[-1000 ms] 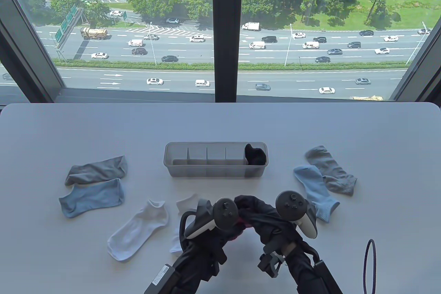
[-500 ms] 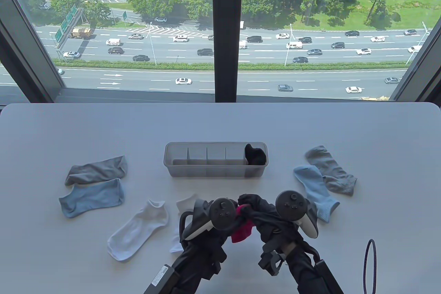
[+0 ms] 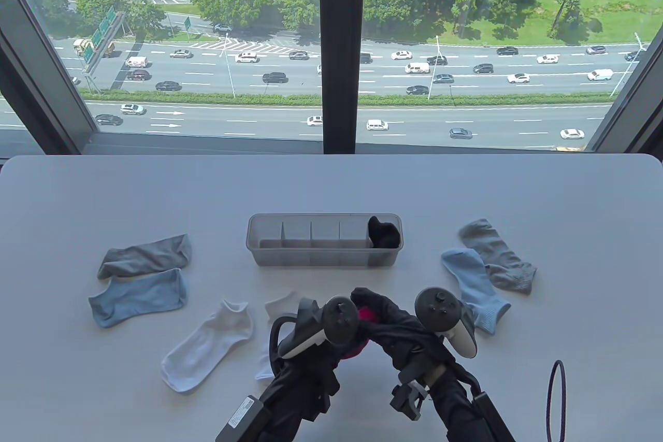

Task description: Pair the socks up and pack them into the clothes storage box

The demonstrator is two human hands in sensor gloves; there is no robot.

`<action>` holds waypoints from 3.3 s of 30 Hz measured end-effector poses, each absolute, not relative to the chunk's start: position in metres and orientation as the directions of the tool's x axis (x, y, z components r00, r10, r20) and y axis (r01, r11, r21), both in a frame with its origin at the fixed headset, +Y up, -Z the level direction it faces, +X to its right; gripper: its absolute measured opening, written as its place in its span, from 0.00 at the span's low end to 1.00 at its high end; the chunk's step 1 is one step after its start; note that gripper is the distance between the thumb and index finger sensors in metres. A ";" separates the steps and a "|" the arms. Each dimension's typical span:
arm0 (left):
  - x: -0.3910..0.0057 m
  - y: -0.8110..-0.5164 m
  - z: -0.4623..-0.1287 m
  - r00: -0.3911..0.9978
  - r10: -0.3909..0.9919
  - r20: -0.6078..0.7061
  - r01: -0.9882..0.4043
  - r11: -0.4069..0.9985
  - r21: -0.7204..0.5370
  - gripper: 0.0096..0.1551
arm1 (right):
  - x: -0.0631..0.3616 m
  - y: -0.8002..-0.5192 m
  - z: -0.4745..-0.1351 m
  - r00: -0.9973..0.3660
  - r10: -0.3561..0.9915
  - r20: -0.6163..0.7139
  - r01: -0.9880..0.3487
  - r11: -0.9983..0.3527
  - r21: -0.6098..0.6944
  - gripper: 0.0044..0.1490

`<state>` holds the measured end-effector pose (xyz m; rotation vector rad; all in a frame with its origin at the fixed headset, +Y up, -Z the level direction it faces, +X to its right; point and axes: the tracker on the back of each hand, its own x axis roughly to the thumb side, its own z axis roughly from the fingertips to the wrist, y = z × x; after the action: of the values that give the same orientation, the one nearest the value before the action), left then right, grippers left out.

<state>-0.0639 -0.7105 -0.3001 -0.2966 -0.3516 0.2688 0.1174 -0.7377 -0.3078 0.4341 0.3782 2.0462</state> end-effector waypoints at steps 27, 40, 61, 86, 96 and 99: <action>-0.043 -0.699 -0.283 0.883 0.211 0.420 -0.201 0.977 -0.070 0.36 | 0.137 -0.742 -0.312 -0.403 0.913 0.063 -0.862 -0.402 0.309 0.29; -0.047 -0.699 -0.286 0.889 0.224 0.400 -0.192 0.974 -0.118 0.41 | 0.132 -0.730 -0.308 -0.525 0.839 0.141 -0.808 -0.544 0.229 0.32; -0.069 -0.693 -0.294 0.793 0.502 0.347 -0.508 0.858 -0.080 0.39 | 0.143 -0.726 -0.309 -0.202 0.974 0.106 -0.937 -0.223 0.268 0.54; -0.079 -0.692 -0.299 0.542 0.784 0.303 -0.736 0.617 -0.278 0.24 | 0.141 -0.724 -0.308 -0.243 0.964 0.105 -0.922 -0.263 0.285 0.38; -0.080 -0.688 -0.295 0.589 0.739 0.328 -0.718 0.664 -0.207 0.24 | 0.137 -0.717 -0.302 -0.401 0.905 0.142 -0.903 -0.416 0.105 0.38; -0.077 -0.687 -0.296 0.635 0.707 0.310 -0.679 0.703 -0.212 0.24 | 0.131 -0.708 -0.297 -0.543 0.811 0.217 -0.826 -0.563 0.038 0.34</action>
<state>-0.0772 -0.6871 -0.2963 -0.0780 -0.3881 0.7932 0.1312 -0.7079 -0.2972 0.2584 -0.0845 2.1543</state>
